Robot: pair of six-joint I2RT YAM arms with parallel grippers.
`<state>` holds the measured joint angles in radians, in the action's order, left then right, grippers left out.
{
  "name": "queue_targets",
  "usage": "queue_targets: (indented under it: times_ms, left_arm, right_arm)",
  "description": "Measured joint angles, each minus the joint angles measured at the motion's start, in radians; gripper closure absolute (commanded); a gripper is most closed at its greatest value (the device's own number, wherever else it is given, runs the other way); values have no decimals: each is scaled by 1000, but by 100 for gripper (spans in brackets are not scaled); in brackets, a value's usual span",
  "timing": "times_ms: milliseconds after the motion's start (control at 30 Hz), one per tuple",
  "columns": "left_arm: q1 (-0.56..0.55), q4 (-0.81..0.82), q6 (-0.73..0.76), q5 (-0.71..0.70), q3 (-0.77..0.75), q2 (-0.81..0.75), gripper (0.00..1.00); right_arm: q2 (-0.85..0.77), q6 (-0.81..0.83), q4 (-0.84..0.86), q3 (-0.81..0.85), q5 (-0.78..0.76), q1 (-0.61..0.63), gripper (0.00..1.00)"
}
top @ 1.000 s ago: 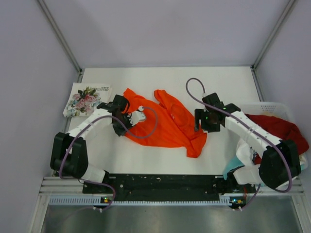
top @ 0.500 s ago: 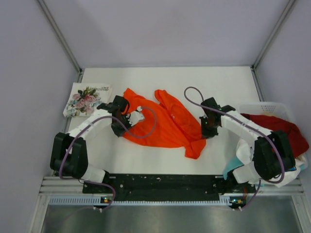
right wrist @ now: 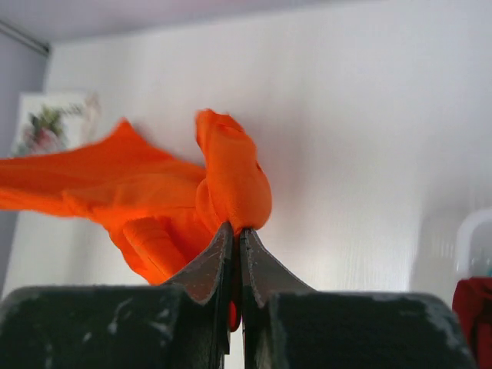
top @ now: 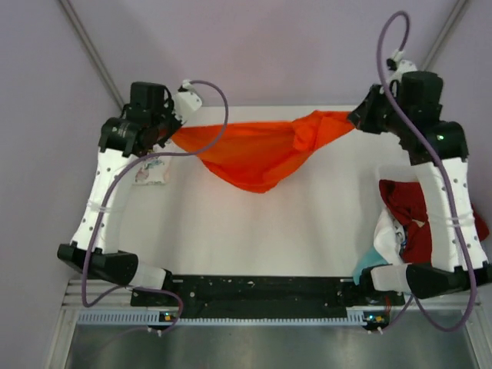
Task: Fold and stack the t-shirts
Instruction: Flatten out the tshirt
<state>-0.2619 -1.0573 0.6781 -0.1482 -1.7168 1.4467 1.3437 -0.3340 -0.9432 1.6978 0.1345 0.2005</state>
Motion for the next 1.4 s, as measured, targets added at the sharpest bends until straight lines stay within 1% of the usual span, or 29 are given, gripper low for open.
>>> queue_targets:
  times_ms: [67,133,200,300,467,567,633,733,800,867,967,1033,1167,1267,1400]
  left_arm:
    - [5,-15,2,-33,-137,-15,100]
    - [5,-27,5,-52,-243,-37,100]
    - [4,-49,6,-65,-334,-64,100]
    - [3,-81,6,-82,-415,-103,100]
    - [-2,-128,5,-73,-463,-134,100]
    - [-2,-143,5,-51,-461,-126,100]
    - [-2,-144,5,-43,-442,-114,100]
    - [0,-127,6,-46,-375,-99,100]
    - [2,-92,11,-55,-323,-72,100]
    - [8,-50,18,-65,-303,-23,100]
    - [23,34,24,-89,-307,68,100]
    - [35,79,27,-105,-336,138,100]
    - [47,159,38,-123,-415,227,100]
    - [50,212,59,-139,-438,232,100]
    - [50,260,77,-149,-449,217,100]
  right_arm:
    - [-36,2,8,126,0,-20,100]
    - [-82,5,9,201,3,-19,100]
    - [-138,9,8,248,5,-18,100]
    - [-221,8,4,276,1,-18,100]
    - [-334,-17,3,269,14,-13,100]
    - [-378,-42,41,220,40,-14,100]
    - [-380,-56,68,177,56,-14,100]
    - [-333,-72,102,111,74,-14,100]
    - [-254,-78,129,101,77,-14,100]
    - [-162,-81,177,109,78,-15,100]
    - [29,-105,225,194,109,-36,100]
    - [150,-132,253,273,130,-61,100]
    - [346,-174,279,473,138,-107,100]
    - [396,-187,304,565,142,-121,100]
    - [343,-179,328,565,132,-125,100]
